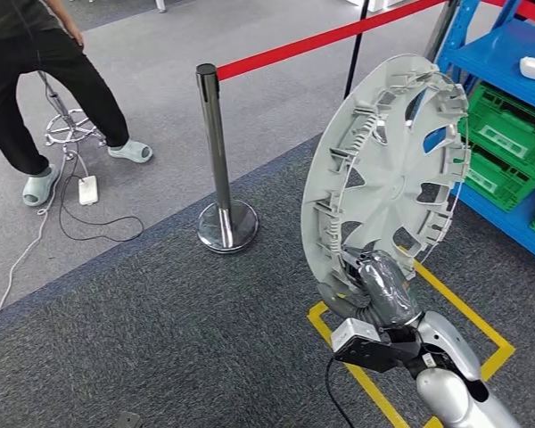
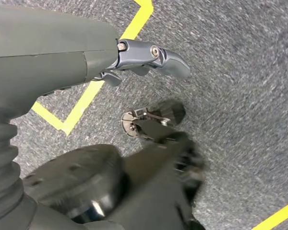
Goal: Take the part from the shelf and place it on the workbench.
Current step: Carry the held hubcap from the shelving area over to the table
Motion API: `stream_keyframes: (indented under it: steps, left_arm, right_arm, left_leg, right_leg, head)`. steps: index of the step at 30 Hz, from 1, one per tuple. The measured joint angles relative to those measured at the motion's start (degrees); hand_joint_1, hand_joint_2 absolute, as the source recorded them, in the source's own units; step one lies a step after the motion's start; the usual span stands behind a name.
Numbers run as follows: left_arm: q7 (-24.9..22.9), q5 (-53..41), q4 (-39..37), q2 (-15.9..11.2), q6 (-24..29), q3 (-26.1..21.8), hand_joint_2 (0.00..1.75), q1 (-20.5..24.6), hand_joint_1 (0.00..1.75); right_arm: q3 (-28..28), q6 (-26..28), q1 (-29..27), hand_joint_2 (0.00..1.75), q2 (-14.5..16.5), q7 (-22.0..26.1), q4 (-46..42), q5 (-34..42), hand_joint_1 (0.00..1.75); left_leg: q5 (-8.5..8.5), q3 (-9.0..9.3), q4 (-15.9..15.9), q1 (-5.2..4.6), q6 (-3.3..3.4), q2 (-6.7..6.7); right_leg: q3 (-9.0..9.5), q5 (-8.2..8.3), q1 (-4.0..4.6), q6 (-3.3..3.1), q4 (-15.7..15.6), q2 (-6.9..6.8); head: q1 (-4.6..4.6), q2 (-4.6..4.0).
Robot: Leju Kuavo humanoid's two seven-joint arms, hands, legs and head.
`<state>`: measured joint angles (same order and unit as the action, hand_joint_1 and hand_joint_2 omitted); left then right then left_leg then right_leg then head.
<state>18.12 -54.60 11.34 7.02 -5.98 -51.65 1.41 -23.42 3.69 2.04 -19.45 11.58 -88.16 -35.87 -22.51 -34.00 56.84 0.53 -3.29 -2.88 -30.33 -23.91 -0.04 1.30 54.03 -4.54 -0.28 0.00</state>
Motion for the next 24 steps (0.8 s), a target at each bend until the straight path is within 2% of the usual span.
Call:
stream_keyframes:
  steps: [1,2,4,5,6,8,9,10,11,12,13,14,15,16,17,18,19,20,21,22,23,24]
  left_arm:
    - [0.0,-0.1,0.0,0.0,0.0,0.0,1.75,0.1,0.0]
    - [0.0,-0.2,0.0,0.0,0.1,0.0,1.75,0.2,0.0]
    - [0.0,-0.2,0.0,0.0,0.2,0.0,1.75,0.1,0.0]
    - [0.0,-0.2,0.0,0.0,0.3,0.0,1.75,0.0,0.0]
    - [0.0,-0.2,0.0,-0.1,0.3,-0.1,1.75,0.0,0.0]
    - [0.0,-0.2,0.0,-0.2,0.3,-0.1,1.75,0.0,0.0]
    - [0.0,-0.3,0.0,-0.2,0.2,-0.1,1.75,0.0,0.0]
    - [0.0,-0.3,0.0,-0.2,0.2,-0.1,1.75,-0.1,0.0]
    - [0.0,-0.4,0.0,-0.2,0.1,-0.1,1.75,-0.1,0.0]
    - [-0.1,-0.5,0.0,-0.2,0.1,-0.1,1.75,-0.1,0.0]
    - [-0.1,-0.5,0.0,-0.2,0.1,-0.1,1.75,-0.1,0.0]
    - [-0.1,-0.5,0.0,-0.2,0.1,-0.1,1.75,-0.1,0.0]
    - [-0.1,-0.5,0.0,-0.1,0.1,-0.1,1.75,0.0,0.0]
    - [-0.1,-0.5,0.0,-0.1,0.0,-0.1,1.75,0.1,0.0]
    - [-0.1,-0.5,0.0,-0.1,0.1,-0.1,1.75,0.1,0.0]
    - [-0.1,-0.6,0.0,0.0,0.1,-0.1,1.75,0.1,0.0]
    - [-0.1,-0.6,0.0,0.1,0.2,-0.2,1.75,0.0,0.0]
    - [-0.1,-0.7,0.0,0.1,0.3,-0.2,1.75,-0.1,0.0]
    - [-0.1,-0.7,0.0,0.2,0.4,-0.2,1.75,-0.1,0.0]
    - [-0.1,-0.7,0.0,0.2,0.6,-0.2,1.75,0.0,0.0]
    - [-0.1,-0.7,0.0,0.3,0.7,-0.2,1.75,0.1,0.0]
    - [-0.1,-0.7,0.0,0.4,0.8,-0.2,1.75,0.2,0.0]
  right_arm:
    - [0.1,0.0,0.0,1.75,0.0,0.0,-0.1,0.0,1.59]
    - [0.1,0.0,0.0,1.75,0.0,0.0,-0.1,-0.1,1.59]
    - [0.1,0.0,0.2,1.75,0.1,0.1,-0.2,-0.2,1.59]
    - [0.1,0.1,0.3,1.75,0.1,0.1,-0.2,-0.2,1.59]
    - [0.1,0.1,0.3,1.75,0.2,0.1,-0.3,-0.3,1.59]
    - [0.1,0.1,0.4,1.75,0.2,0.2,-0.3,-0.5,1.59]
    - [0.0,0.1,0.3,1.75,0.2,0.2,-0.3,-0.6,1.59]
    - [0.0,0.1,0.2,1.75,0.2,0.1,-0.3,-0.6,1.59]
    - [0.0,0.1,0.2,1.75,0.2,0.1,-0.3,-0.6,1.59]
    - [0.0,0.1,0.1,1.75,0.2,0.1,-0.3,-0.6,1.59]
    - [0.0,0.1,0.2,1.75,0.2,0.1,-0.3,-0.6,1.59]
    - [0.0,0.1,0.2,1.75,0.2,0.1,-0.3,-0.6,1.59]
    - [0.0,0.1,0.3,1.75,0.2,0.1,-0.3,-0.6,1.59]
    - [0.0,0.1,0.3,1.75,0.2,0.2,-0.2,-0.6,1.59]
    - [0.0,0.1,0.4,1.75,0.2,0.2,-0.2,-0.6,1.59]
    - [0.0,0.1,0.5,1.75,0.2,0.1,-0.2,-0.6,1.59]
    - [0.0,0.1,0.6,1.75,0.2,0.1,-0.2,-0.6,1.59]
    - [0.0,0.1,0.7,1.75,0.2,0.1,-0.2,-0.6,1.59]
    - [0.0,0.1,0.8,1.75,0.2,0.1,-0.2,-0.6,1.59]
    - [0.0,0.2,0.9,1.75,0.2,0.1,-0.2,-0.6,1.59]
    - [0.1,0.2,1.0,1.75,0.2,0.1,-0.2,-0.6,1.59]
    - [0.1,0.2,1.1,1.75,0.2,0.1,-0.2,-0.6,1.59]
  left_leg:
    - [0.71,1.36,-2.6,-0.16,0.35,-1.12]
    - [0.82,1.86,-3.8,-0.32,0.73,-1.58]
    - [0.9,1.69,-4.2,-0.34,1.59,-0.25]
    - [1.0,1.7,-4.3,-0.27,1.92,0.48]
    - [1.13,1.73,-4.5,-0.15,2.25,1.17]
    - [1.29,1.75,-4.6,0.02,2.63,2.54]
    - [1.32,1.73,-4.6,0.05,2.73,3.27]
    - [1.33,1.74,-4.6,0.06,2.78,3.99]
    - [1.35,1.76,-4.6,0.09,2.78,4.75]
    - [1.36,1.81,-4.6,0.15,2.77,5.52]
    - [1.36,1.91,-4.6,0.26,2.7,6.3]
    - [1.35,1.99,-4.6,0.4,2.56,7.05]
    - [1.4,1.95,-4.5,0.48,2.31,7.73]
    - [1.51,1.78,-4.5,0.59,1.98,8.36]
    - [1.71,1.47,-4.5,0.7,1.58,8.93]
    - [2.0,1.17,-4.7,0.8,1.13,9.48]
    - [2.28,0.97,-4.9,0.88,0.7,10.06]
    - [2.24,0.79,-4.9,0.83,0.35,9.88]
    - [1.59,0.36,-4.1,0.66,0.09,8.92]
    - [0.25,-0.63,-2.1,0.47,-0.09,7.52]
    - [-1.75,-2.29,1.4,0.32,-0.16,5.79]
    - [-3.89,-4.33,5.8,0.24,-0.22,4.65]
  right_leg:
    - [0.04,-0.09,0.18,0.27,0.1,-0.55]
    - [0.07,-0.14,0.37,0.5,0.1,-1.14]
    - [0.19,-0.32,0.33,0.94,0.0,-2.25]
    - [0.06,-0.96,0.2,1.16,0.6,-1.77]
    - [-0.6,-2.19,0.04,1.37,2.3,-0.52]
    - [-3.81,-6.07,-0.16,1.65,9.7,2.89]
    - [-6.0,-7.84,-0.17,1.73,14.3,3.87]
    - [-7.73,-8.81,-0.15,1.77,17.6,4.28]
    - [-8.48,-8.52,-0.15,1.76,18.7,4.42]
    - [-8.21,-7.23,-0.17,1.7,17.6,4.51]
    - [-6.65,-4.91,-0.23,1.63,13.9,4.87]
    - [-4.62,-2.43,-0.39,1.58,9.3,6.01]
    - [-2.73,-0.69,-0.58,1.57,5.3,7.5]
    - [-1.28,0.37,-0.72,1.57,2.3,8.75]
    - [-0.63,0.49,-0.77,1.5,0.9,9.53]
    - [-0.43,0.27,-0.69,1.37,0.6,9.41]
    - [-0.37,0.21,-0.63,1.13,0.3,8.73]
    - [-0.26,0.28,-0.65,0.82,0.0,8.02]
    - [-0.08,0.45,-0.7,0.49,-0.3,7.32]
    - [0.1,0.61,-0.73,0.17,-0.7,6.53]
    - [0.22,0.71,-0.67,-0.08,-0.9,5.73]
    - [0.25,0.77,-0.54,-0.25,-1.1,4.95]
  head:
    - [0.09,0.0]
    - [0.19,0.0]
    - [0.44,0.0]
    - [0.5,0.0]
    - [0.61,0.0]
    - [0.92,0.0]
    - [1.03,0.0]
    - [1.08,0.0]
    - [1.08,0.0]
    - [1.06,0.0]
    - [1.06,0.0]
    - [1.06,0.0]
    - [1.04,0.0]
    - [1.08,0.0]
    - [1.08,0.0]
    - [1.1,0.0]
    - [1.13,0.0]
    - [1.1,0.0]
    - [1.0,0.0]
    - [0.89,0.0]
    - [0.77,0.0]
    - [0.68,0.0]
